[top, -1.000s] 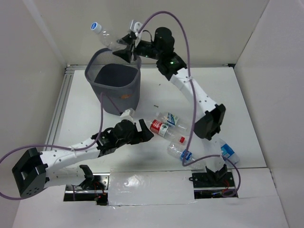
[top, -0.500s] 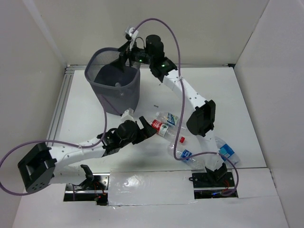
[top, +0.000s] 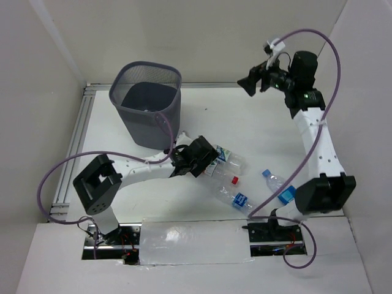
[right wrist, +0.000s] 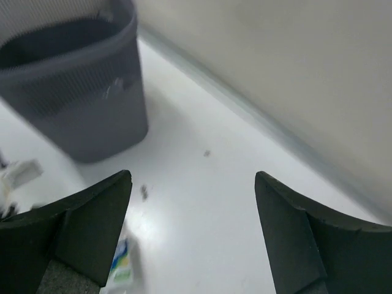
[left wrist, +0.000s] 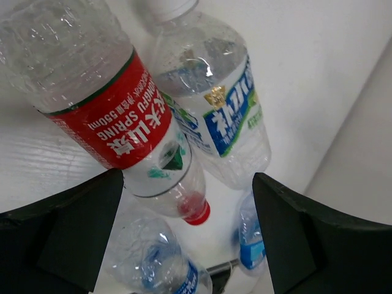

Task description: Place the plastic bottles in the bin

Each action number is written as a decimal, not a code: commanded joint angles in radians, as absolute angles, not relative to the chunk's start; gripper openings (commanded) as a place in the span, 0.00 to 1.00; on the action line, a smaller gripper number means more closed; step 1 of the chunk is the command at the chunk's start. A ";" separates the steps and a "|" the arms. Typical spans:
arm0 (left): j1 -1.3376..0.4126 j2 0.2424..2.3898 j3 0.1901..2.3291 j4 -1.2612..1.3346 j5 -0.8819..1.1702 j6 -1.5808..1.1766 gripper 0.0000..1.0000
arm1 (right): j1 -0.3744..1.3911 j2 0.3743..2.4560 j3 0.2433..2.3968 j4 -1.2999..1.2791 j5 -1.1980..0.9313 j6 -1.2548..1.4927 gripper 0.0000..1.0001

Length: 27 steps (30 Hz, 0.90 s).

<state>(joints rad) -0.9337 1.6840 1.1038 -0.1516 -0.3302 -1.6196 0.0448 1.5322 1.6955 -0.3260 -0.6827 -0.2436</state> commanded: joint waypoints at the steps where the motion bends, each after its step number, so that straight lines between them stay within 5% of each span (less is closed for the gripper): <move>1: -0.945 1.764 1.187 -0.348 -0.353 -1.689 0.99 | 0.020 1.392 1.519 -0.391 -0.781 -0.311 0.88; 12: -0.954 1.937 1.318 -0.499 -0.344 -1.701 0.89 | -0.179 1.261 1.301 -0.482 -0.790 -0.365 0.99; 15: -0.954 1.956 1.331 -0.499 -0.353 -1.686 0.71 | -0.222 1.261 1.270 -0.506 -0.772 -0.380 1.00; 17: -0.954 1.932 1.331 -0.488 -0.362 -1.657 0.45 | -0.259 1.261 1.255 -0.526 -0.772 -0.405 1.00; 20: -0.986 1.875 1.322 -0.448 -0.388 -1.548 0.27 | -0.314 1.302 1.273 -0.656 -0.848 -0.552 1.00; 22: -1.009 1.795 1.322 -0.439 -0.413 -1.475 0.15 | -0.324 1.325 1.282 -0.761 -0.897 -0.642 0.90; 27: -1.083 1.622 1.364 -0.420 -0.462 -1.208 0.10 | -0.359 1.290 1.178 -0.795 -0.920 -0.807 0.41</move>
